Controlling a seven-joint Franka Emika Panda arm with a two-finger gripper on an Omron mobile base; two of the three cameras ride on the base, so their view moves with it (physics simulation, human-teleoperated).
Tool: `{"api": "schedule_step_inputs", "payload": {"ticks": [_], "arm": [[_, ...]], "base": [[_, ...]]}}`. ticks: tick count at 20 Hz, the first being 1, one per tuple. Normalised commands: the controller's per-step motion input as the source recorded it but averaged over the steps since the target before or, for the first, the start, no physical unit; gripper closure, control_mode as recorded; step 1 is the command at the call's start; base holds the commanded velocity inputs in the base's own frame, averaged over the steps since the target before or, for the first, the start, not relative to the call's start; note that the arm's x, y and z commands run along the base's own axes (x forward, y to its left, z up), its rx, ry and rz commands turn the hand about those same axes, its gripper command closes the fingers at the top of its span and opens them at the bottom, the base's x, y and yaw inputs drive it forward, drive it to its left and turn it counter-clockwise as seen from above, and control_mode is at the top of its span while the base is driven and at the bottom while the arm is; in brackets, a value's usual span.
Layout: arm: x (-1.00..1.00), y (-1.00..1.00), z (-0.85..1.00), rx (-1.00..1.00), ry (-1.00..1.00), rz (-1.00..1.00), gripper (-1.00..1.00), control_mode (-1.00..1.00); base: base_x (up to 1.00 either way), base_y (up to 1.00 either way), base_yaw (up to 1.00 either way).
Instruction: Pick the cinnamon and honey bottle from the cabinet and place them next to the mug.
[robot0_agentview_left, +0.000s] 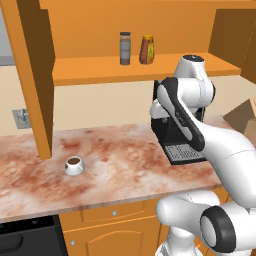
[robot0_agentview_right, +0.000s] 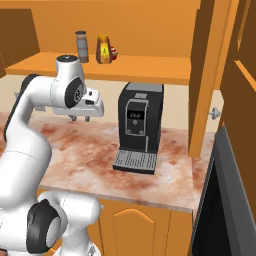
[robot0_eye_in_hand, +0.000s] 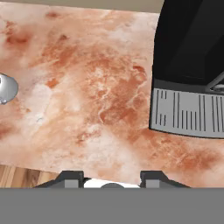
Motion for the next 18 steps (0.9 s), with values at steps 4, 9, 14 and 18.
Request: {"api": "schedule_step_inputs", "payload": {"ticks": [4, 9, 14, 18], "arm": [[-0.18, 0.0, 0.0, 0.0, -0.01, 0.0, -1.0, -1.0], [-0.43, 0.02, 0.32, -0.04, -0.27, 0.01, -1.0, -1.0], [-0.22, -0.01, 0.98, -0.02, -0.4, 0.0, -1.0, -1.0], [0.01, 0.0, 0.98, -0.01, -0.36, 0.0, -1.0, -1.0]], "base": [[0.0, 0.0, 0.0], [0.0, 0.0, 0.0], [0.0, 0.0, 0.0], [0.0, 0.0, 0.0]]}}
